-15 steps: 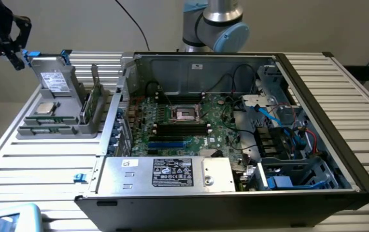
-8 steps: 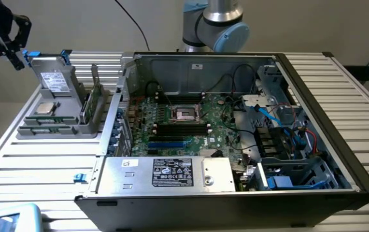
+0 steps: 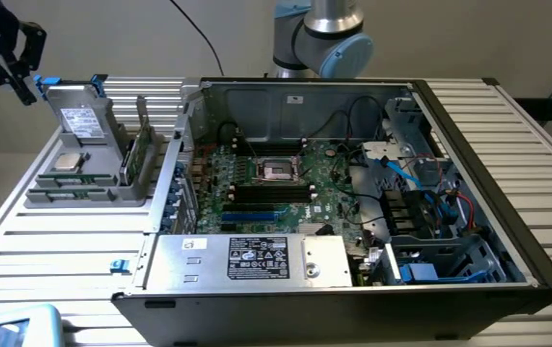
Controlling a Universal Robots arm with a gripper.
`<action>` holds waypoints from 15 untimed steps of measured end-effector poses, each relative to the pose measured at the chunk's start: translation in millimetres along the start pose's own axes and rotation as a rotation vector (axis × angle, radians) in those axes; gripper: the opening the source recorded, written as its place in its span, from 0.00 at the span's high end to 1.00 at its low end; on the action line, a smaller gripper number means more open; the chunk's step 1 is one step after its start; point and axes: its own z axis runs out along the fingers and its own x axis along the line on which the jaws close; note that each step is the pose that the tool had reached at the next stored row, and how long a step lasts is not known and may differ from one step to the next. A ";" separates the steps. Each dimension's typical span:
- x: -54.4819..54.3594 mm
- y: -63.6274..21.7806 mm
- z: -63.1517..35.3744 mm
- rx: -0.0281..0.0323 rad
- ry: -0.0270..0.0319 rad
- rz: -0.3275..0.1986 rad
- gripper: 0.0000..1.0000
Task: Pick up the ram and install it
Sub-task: 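Pick up the ram and move it above insertion slot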
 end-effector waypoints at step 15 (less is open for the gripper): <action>0.1 -0.1 1.6 -0.0154 0.0186 -0.272 0.89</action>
